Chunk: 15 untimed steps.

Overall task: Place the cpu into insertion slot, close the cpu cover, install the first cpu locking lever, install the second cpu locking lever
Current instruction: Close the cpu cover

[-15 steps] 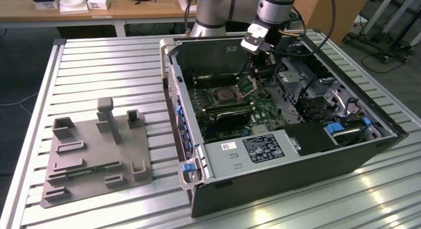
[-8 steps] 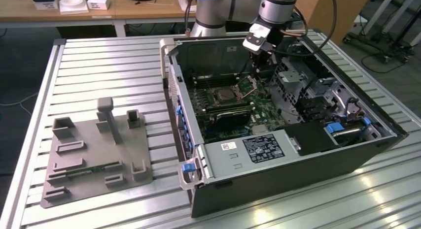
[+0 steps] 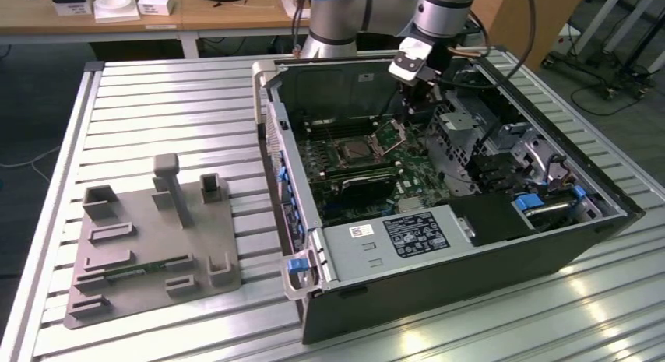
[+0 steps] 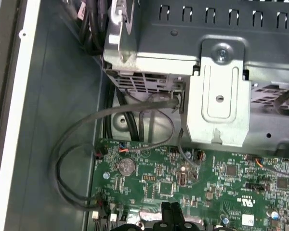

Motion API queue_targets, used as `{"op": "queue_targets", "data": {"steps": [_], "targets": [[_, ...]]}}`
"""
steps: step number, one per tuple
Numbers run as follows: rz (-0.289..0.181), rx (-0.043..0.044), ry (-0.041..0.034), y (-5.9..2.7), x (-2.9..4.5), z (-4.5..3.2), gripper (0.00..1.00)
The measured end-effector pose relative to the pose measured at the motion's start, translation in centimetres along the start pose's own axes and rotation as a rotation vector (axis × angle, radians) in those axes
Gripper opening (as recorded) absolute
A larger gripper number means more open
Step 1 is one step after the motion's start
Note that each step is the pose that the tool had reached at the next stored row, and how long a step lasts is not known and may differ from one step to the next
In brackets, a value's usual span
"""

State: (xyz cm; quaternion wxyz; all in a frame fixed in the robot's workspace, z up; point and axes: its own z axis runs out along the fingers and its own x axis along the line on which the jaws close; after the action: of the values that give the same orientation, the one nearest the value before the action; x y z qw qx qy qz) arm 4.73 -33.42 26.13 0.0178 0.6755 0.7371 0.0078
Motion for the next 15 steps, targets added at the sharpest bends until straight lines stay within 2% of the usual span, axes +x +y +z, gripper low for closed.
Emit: {"op": "queue_targets", "data": {"steps": [10, 15], "targets": [[0.0, 0.002, 0.0002, 0.98, -0.05, 0.5, 0.1], [0.0, 0.0061, 0.0004, 1.07, -0.05, 1.2, 0.1]]}}
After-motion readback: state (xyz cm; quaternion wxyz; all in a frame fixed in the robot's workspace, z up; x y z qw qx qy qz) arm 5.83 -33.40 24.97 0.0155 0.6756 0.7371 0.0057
